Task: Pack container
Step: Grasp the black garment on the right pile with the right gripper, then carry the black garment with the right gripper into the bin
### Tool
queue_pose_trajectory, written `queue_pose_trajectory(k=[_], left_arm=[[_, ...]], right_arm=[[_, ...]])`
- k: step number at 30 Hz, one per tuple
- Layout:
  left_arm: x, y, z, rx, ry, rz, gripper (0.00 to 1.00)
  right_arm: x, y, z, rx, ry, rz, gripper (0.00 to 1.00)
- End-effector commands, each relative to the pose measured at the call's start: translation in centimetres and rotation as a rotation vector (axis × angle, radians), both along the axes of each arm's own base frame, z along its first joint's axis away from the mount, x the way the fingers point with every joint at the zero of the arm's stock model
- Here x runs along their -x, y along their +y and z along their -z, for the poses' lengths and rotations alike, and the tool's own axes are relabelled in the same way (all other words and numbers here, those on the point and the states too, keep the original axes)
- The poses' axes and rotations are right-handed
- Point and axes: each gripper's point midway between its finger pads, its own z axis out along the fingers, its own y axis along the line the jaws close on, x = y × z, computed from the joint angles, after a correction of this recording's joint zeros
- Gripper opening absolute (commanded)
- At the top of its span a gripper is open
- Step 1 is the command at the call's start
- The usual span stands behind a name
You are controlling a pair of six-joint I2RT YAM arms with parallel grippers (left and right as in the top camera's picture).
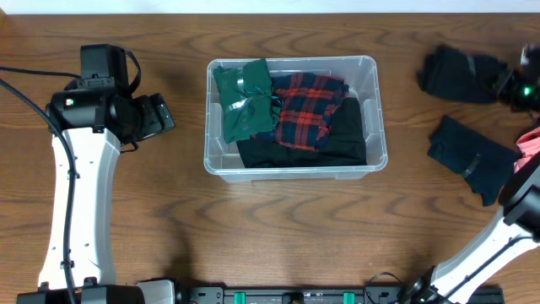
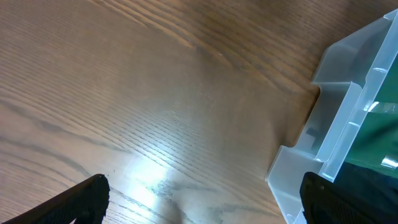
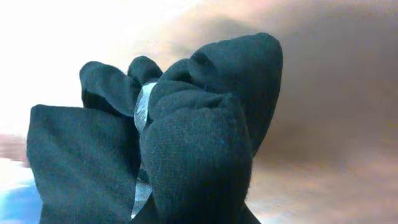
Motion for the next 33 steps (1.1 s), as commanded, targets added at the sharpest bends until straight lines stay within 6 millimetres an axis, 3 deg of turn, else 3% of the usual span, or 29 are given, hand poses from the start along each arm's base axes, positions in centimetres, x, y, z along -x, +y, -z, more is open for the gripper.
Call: queue_pose_trajectory(k=[1, 5, 10, 16, 22, 33], left_arm=[[0.1, 0.2, 0.3, -0.001, 0.013, -0.011, 0.98], [0.1, 0.2, 0.3, -0.001, 0.013, -0.011, 0.98], [0.1, 0.2, 0.3, -0.001, 0.013, -0.011, 0.98], [0.1, 0.2, 0.3, -0.001, 0.013, -0.011, 0.98], [0.1, 0.2, 0.3, -0.001, 0.014, -0.011, 0.98], [0.4, 0.2, 0.4, 0.0, 0.025, -0.011, 0.98]], right_arm=[[-0.3, 5.0, -9.2, -0.057, -0.15, -0.081, 0.01], [0.0, 9.9, -14.0, -0.039, -0.218, -0.155, 0.01], [0.5, 16.4, -15.8, -0.074, -0.212, -0.258, 0.01], [1.5, 25.0, -13.1, -0.056, -0.068, -0.358, 0.01], [2.5, 30.1, -10.3, 0.078, 0.041, -0.36, 0.01], [3.5, 33.6, -6.3, 0.132, 0.148, -0.258, 0.01]])
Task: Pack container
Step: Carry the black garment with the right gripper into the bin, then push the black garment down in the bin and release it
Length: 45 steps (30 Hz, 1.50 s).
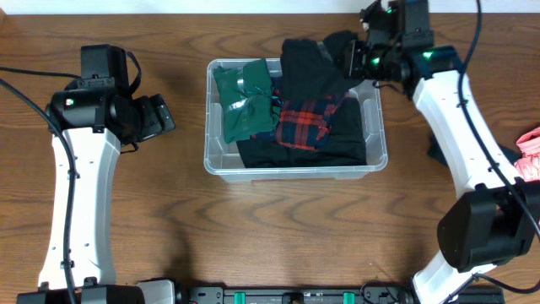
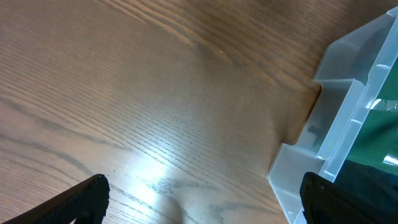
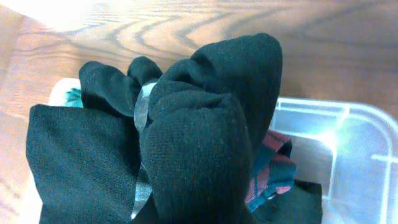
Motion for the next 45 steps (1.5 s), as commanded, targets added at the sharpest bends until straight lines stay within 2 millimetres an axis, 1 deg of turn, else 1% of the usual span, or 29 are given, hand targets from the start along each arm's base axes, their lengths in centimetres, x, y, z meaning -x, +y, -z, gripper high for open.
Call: queue_pose_trajectory(k=[1, 7, 8, 10, 11, 13, 14, 17, 19, 21, 23, 24, 26, 27, 28, 30, 31, 32, 33, 36, 39, 41, 42, 43, 45], left_arm=[[0.2, 0.2, 0.4, 0.0, 0.017, -0.011, 0.98], [0.2, 0.2, 0.4, -0.001, 0.016, -0.011, 0.98], [0.2, 0.2, 0.4, 0.0, 0.016, -0.011, 0.98], [0.2, 0.2, 0.4, -0.001, 0.016, -0.011, 0.98], [0.2, 0.2, 0.4, -0.001, 0.016, -0.011, 0.98], [0.2, 0.2, 0.4, -0.001, 0.016, -0.011, 0.98], [0.2, 0.2, 0.4, 0.0, 0.016, -0.011, 0.98], [0.2, 0.2, 0.4, -0.001, 0.017, -0.011, 0.98], [0.2, 0.2, 0.4, -0.001, 0.016, -0.011, 0.98], [0.2, 0.2, 0.4, -0.001, 0.016, -0.011, 0.98], [0.2, 0.2, 0.4, -0.001, 0.016, -0.011, 0.98], [0.2, 0.2, 0.4, -0.001, 0.016, -0.011, 0.98], [0.2, 0.2, 0.4, -0.001, 0.016, -0.011, 0.98], [0.1, 0.2, 0.4, -0.001, 0.016, -0.011, 0.98], [0.1, 0.2, 0.4, -0.001, 0.016, -0.011, 0.98], [0.1, 0.2, 0.4, -0.001, 0.016, -0.011, 0.98], [0.1, 0.2, 0.4, -0.001, 0.016, -0.011, 0.98], [0.1, 0.2, 0.4, -0.001, 0.016, -0.011, 0.98], [0.1, 0.2, 0.4, -0.001, 0.016, -0.011, 0.98], [0.1, 0.2, 0.4, -0.001, 0.015, -0.011, 0.98], [0.1, 0.2, 0.4, 0.0, 0.017, -0.011, 0.98], [0.1, 0.2, 0.5, 0.0, 0.021, -0.011, 0.98], [0.1, 0.2, 0.5, 0.0, 0.022, -0.011, 0.98], [0.1, 0.2, 0.5, 0.0, 0.023, -0.011, 0.98], [0.1, 0.2, 0.6, 0.0, 0.024, -0.011, 0.98]], right_arm=[[0.3, 0.1, 1.5, 0.006, 0.043, 0.071, 0.01], [0.8, -0.2, 4.5, 0.011, 0.071, 0.084, 0.01], [0.8, -0.3, 4.9, 0.01, 0.069, 0.087, 0.08], [0.7, -0.5, 5.1, 0.018, 0.056, 0.079, 0.33], [0.5, -0.6, 5.0, 0.032, 0.038, 0.062, 0.52], [0.1, -1.1, 4.8, 0.076, -0.003, 0.039, 0.75], [-0.1, -1.5, 4.6, 0.099, -0.017, 0.04, 0.78], [-0.7, -2.5, 3.7, 0.155, -0.048, 0.043, 0.8], [-1.1, -3.0, 2.6, 0.174, -0.071, 0.033, 0.8], [-1.5, -3.1, 1.4, 0.188, -0.096, 0.019, 0.77], [-1.7, -3.1, 0.3, 0.2, -0.118, 0.002, 0.71], [-1.7, -3.0, -0.1, 0.206, -0.128, -0.009, 0.66], [-1.8, -2.6, -0.7, 0.207, -0.141, -0.018, 0.54], [-1.8, -2.4, -0.8, 0.206, -0.147, -0.022, 0.45], [-1.8, -2.0, -0.9, 0.205, -0.151, -0.029, 0.34], [-1.5, -1.0, -0.8, 0.203, -0.152, -0.049, 0.16], [-1.3, -0.4, -0.6, 0.205, -0.153, -0.062, 0.08], [-1.1, 0.3, -0.5, 0.213, -0.158, -0.082, 0.03], [-0.9, 0.9, -0.3, 0.218, -0.162, -0.093, 0.01], [-0.6, 2.5, 0.7, 0.247, -0.169, -0.111, 0.01], [-0.4, 4.3, 2.2, 0.259, -0.158, -0.144, 0.01], [-0.3, 5.4, 3.8, 0.265, -0.135, -0.167, 0.01], [-0.3, 5.8, 5.0, 0.271, -0.116, -0.178, 0.01], [-0.3, 6.0, 5.7, 0.275, -0.102, -0.184, 0.01], [-0.2, 6.3, 7.9, 0.286, -0.061, -0.195, 0.01]])
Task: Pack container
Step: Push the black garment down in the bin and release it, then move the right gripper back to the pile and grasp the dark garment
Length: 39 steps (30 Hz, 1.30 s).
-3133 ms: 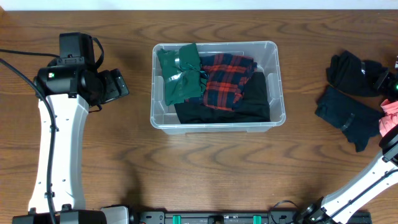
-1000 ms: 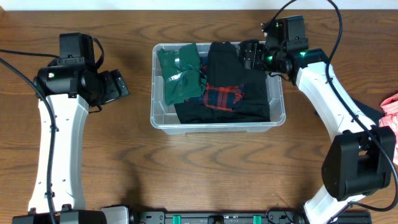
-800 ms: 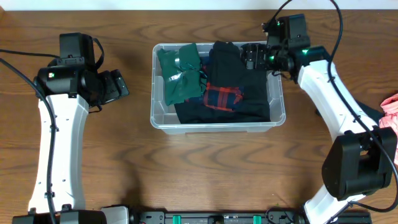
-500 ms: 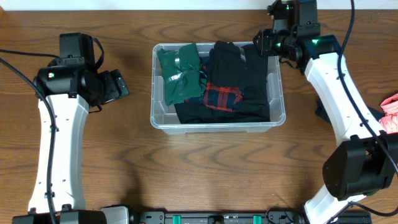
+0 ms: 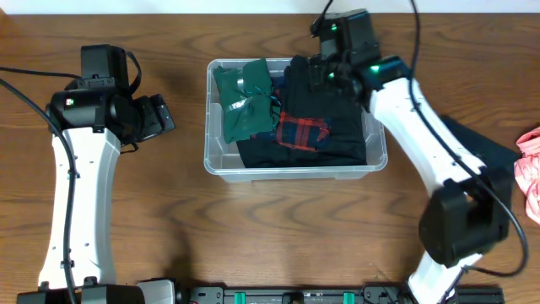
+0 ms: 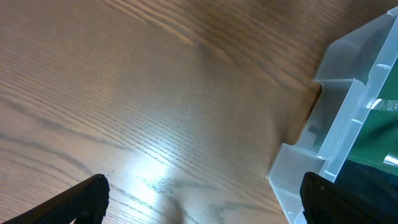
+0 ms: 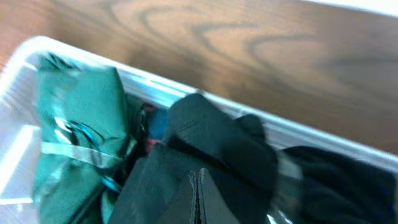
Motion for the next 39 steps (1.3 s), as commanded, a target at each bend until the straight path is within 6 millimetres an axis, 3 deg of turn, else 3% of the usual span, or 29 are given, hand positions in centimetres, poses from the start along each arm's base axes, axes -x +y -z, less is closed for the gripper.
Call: queue_pose_trajectory(k=[1, 7, 11, 14, 18, 22, 26, 29, 35, 39], left_arm=[[0.1, 0.2, 0.5, 0.0, 0.022, -0.011, 0.98], [0.1, 0.2, 0.6, 0.0, 0.025, -0.011, 0.98], [0.1, 0.2, 0.7, 0.0, 0.026, -0.011, 0.98], [0.1, 0.2, 0.7, 0.0, 0.026, -0.011, 0.98], [0.1, 0.2, 0.7, 0.0, 0.026, -0.011, 0.98], [0.1, 0.2, 0.7, -0.001, 0.026, -0.009, 0.98], [0.1, 0.2, 0.7, -0.002, 0.026, -0.008, 0.98], [0.0, 0.3, 0.7, -0.002, 0.025, -0.008, 0.98], [-0.2, 0.3, 0.6, -0.002, 0.017, -0.008, 0.98], [-0.4, 0.3, 0.5, -0.003, 0.007, -0.008, 0.98]], right_arm=[[0.3, -0.1, 5.5, 0.064, 0.099, -0.004, 0.01], [0.8, -0.3, 10.6, 0.105, 0.204, -0.006, 0.01], [0.6, -0.3, 10.9, 0.106, 0.204, -0.006, 0.01], [0.0, -0.3, 9.1, 0.092, 0.167, -0.004, 0.01], [-0.6, -0.6, 4.7, 0.064, 0.097, 0.009, 0.01], [-0.8, -2.2, -0.2, 0.038, 0.03, 0.04, 0.16], [-0.3, -4.9, -3.8, 0.023, -0.007, 0.086, 0.22], [0.5, -6.3, -4.3, 0.03, 0.014, 0.107, 0.22], [2.2, -8.6, -2.9, 0.06, 0.121, 0.149, 0.18], [2.7, -12.7, -3.7, 0.047, 0.151, 0.252, 0.33]])
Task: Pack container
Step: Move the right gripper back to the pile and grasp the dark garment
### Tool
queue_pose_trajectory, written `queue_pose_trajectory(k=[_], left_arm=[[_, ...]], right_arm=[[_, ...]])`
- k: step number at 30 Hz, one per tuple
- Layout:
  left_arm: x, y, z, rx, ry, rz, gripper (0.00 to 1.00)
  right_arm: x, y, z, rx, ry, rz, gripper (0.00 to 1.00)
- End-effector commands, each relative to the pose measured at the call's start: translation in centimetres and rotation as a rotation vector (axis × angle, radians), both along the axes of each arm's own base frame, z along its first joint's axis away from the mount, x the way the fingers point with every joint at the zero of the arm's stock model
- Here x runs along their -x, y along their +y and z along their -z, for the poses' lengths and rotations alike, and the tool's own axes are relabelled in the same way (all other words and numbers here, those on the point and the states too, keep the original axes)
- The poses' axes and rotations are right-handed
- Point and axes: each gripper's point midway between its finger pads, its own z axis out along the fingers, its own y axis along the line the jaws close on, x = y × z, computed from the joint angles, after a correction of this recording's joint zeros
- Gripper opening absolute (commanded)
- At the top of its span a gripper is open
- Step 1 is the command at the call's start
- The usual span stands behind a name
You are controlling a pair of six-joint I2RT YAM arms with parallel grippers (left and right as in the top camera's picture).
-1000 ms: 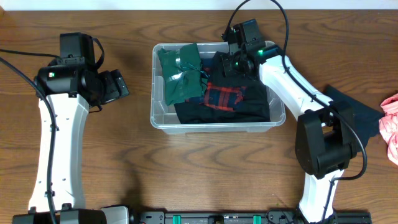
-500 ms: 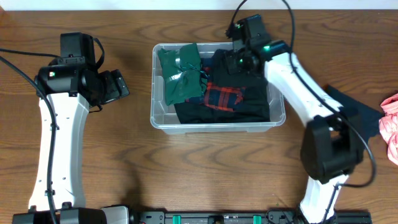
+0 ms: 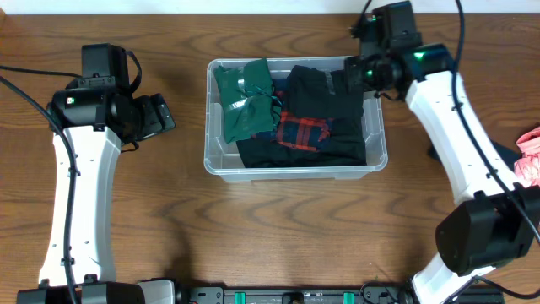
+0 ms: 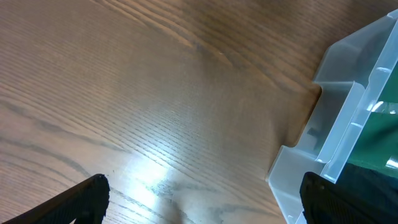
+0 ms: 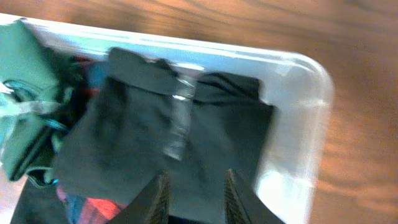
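A clear plastic container (image 3: pixel 377 160) stands mid-table. Inside lie a green garment (image 3: pixel 243 101), a red plaid garment (image 3: pixel 304 133) and a black garment (image 3: pixel 325 89) spread over the plaid's far part. My right gripper (image 3: pixel 369 71) hovers over the container's far right corner, open and holding nothing; the right wrist view shows its fingers (image 5: pixel 160 194) apart above the black garment (image 5: pixel 161 124) and the container rim (image 5: pixel 314 99). My left gripper (image 3: pixel 162 114) is open over bare wood left of the container, whose corner (image 4: pixel 336 143) shows in the left wrist view.
A pink cloth (image 3: pixel 528 160) lies at the table's right edge. A dark garment (image 3: pixel 431 153) on the table is mostly hidden behind my right arm. Bare wood surrounds the container on the left and front.
My right gripper was shut low in the container with the black garment. Now it is open, higher and further right, and the garment lies in the container. The left arm has not moved.
My right gripper was shut on a black garment at the table's far right. Then it held the garment over the container's far edge, then low inside the container. Now the garment rests on the plaid one and the gripper is open above it.
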Motion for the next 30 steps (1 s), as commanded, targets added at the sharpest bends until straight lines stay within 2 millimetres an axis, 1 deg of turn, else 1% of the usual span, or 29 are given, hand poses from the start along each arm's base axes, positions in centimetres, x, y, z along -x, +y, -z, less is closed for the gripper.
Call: queue_pose_trajectory(k=[1, 5, 6, 7, 8, 9, 10, 12, 13, 14, 17, 19, 20, 24, 25, 28, 30], left_arm=[[-0.1, 0.3, 0.4, -0.003, 0.008, -0.008, 0.98], [-0.3, 0.3, 0.3, -0.003, 0.001, -0.008, 0.98], [-0.3, 0.3, 0.3, -0.003, 0.0, -0.008, 0.98], [-0.3, 0.3, 0.3, -0.004, 0.0, -0.008, 0.98], [-0.3, 0.3, 0.3, -0.004, 0.0, -0.008, 0.98], [-0.3, 0.3, 0.3, -0.003, 0.0, -0.008, 0.98], [-0.3, 0.3, 0.3, -0.003, 0.0, -0.008, 0.98], [-0.3, 0.3, 0.3, -0.003, 0.0, -0.008, 0.98], [-0.3, 0.3, 0.3, -0.004, 0.0, -0.008, 0.98], [-0.3, 0.3, 0.3, -0.004, 0.001, -0.008, 0.98], [-0.3, 0.3, 0.3, -0.004, 0.001, -0.008, 0.98], [-0.3, 0.3, 0.3, -0.004, 0.0, -0.008, 0.98], [-0.3, 0.3, 0.3, -0.004, 0.0, -0.008, 0.98], [-0.3, 0.3, 0.3, -0.003, 0.001, -0.008, 0.98], [-0.3, 0.3, 0.3, -0.003, 0.001, -0.008, 0.98], [-0.3, 0.3, 0.3, -0.003, 0.0, -0.008, 0.98], [-0.3, 0.3, 0.3, -0.003, 0.0, -0.008, 0.98]], right_arm=[[0.0, -4.7, -1.8, -0.005, -0.017, 0.119, 0.37], [1.1, -10.6, -3.0, -0.012, 0.001, 0.266, 0.56], [1.8, -12.9, -3.2, -0.02, 0.018, 0.338, 0.64], [2.1, -14.0, -3.2, -0.023, 0.029, 0.371, 0.68], [2.7, -15.6, -3.0, -0.033, 0.052, 0.428, 0.77], [3.5, -17.5, -2.6, -0.045, 0.083, 0.497, 0.81], [4.5, -19.5, -2.3, -0.061, 0.118, 0.577, 0.82], [5.7, -21.9, -1.6, -0.075, 0.157, 0.663, 0.83], [6.7, -23.5, -1.2, -0.082, 0.182, 0.716, 0.84], [7.4, -24.6, -0.8, -0.089, 0.2, 0.754, 0.84], [9.7, -27.7, 0.5, -0.107, 0.249, 0.863, 0.85], [11.4, -29.6, 1.7, -0.108, 0.285, 0.933, 0.96], [12.1, -30.3, 2.3, -0.112, 0.301, 0.959, 0.97], [15.4, -32.6, 5.0, -0.136, 0.37, 1.06, 0.99], [16.6, -33.4, 6.0, -0.144, 0.391, 1.096, 0.99], [17.8, -34.5, 7.5, -0.14, 0.4, 1.125, 0.99], [17.8, -35.2, 8.6, -0.121, 0.369, 1.094, 0.99]])
